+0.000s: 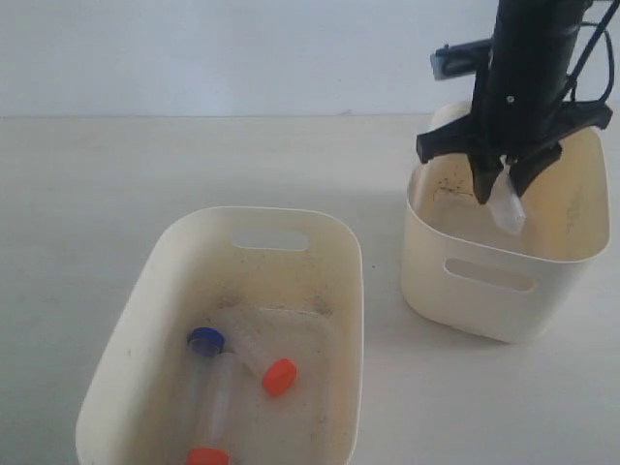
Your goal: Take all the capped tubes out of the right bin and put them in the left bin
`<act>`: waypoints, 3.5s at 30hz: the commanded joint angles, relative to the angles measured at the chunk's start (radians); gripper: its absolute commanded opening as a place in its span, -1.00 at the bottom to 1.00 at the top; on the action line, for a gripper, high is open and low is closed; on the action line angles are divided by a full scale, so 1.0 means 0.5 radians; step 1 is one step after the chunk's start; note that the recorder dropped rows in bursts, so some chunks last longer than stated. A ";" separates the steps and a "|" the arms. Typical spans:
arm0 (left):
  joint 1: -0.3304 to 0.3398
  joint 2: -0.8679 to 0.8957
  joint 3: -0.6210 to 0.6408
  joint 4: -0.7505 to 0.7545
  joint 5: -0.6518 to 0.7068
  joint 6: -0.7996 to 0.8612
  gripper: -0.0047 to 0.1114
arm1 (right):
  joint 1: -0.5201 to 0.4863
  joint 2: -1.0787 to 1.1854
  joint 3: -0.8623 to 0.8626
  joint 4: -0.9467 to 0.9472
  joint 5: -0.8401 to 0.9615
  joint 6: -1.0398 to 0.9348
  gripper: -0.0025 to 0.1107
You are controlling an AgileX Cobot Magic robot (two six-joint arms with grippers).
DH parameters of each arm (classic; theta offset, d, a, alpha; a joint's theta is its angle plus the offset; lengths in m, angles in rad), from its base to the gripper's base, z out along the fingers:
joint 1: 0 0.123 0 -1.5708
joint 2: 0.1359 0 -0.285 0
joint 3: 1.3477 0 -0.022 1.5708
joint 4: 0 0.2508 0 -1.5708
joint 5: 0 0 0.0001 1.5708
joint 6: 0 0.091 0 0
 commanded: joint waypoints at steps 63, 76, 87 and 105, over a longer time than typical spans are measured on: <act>-0.003 0.001 -0.007 -0.006 -0.006 -0.019 -0.84 | 1.015 -0.474 -0.002 0.211 -0.172 -0.649 -0.90; -0.003 0.001 -0.007 -0.006 -0.006 -0.019 -0.84 | 0.719 -1.431 0.033 -0.003 -0.916 -0.759 -0.90; -0.003 0.001 -0.007 -0.006 -0.006 -0.019 -0.84 | -0.302 -2.413 1.635 0.100 -2.070 -0.310 -0.90; -0.003 0.001 -0.007 -0.006 -0.006 -0.019 -0.84 | -0.520 -3.678 3.048 0.110 -2.025 -0.264 -0.90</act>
